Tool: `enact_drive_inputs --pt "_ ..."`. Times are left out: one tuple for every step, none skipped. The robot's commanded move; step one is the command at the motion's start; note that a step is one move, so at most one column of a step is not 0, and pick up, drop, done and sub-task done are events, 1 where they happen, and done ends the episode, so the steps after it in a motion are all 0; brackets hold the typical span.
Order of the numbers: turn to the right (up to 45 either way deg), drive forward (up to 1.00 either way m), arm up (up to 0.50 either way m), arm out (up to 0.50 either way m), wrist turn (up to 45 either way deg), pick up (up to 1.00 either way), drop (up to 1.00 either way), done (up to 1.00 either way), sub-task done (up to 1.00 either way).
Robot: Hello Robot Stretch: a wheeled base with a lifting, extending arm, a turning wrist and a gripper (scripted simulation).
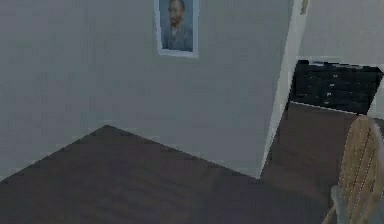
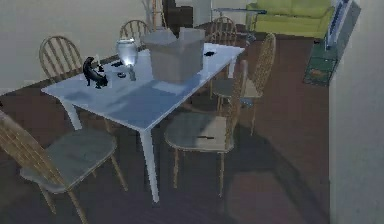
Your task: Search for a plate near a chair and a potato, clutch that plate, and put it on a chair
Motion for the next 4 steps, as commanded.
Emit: enact_drive_inputs --pt "-45.0 0.00 0.00 0.00 0.0 0.00 0.00 0.00 0.00" --pt "-45.0 0.00 0.00 0.00 0.0 0.00 0.00 0.00 0.00" --pt "0.0 0.50 0.00 0.00 0.0 0.00 0.00 0.00 0.00" --pt "-18.0 0.00 0.00 0.00 0.0 0.00 0.00 0.00 0.00"
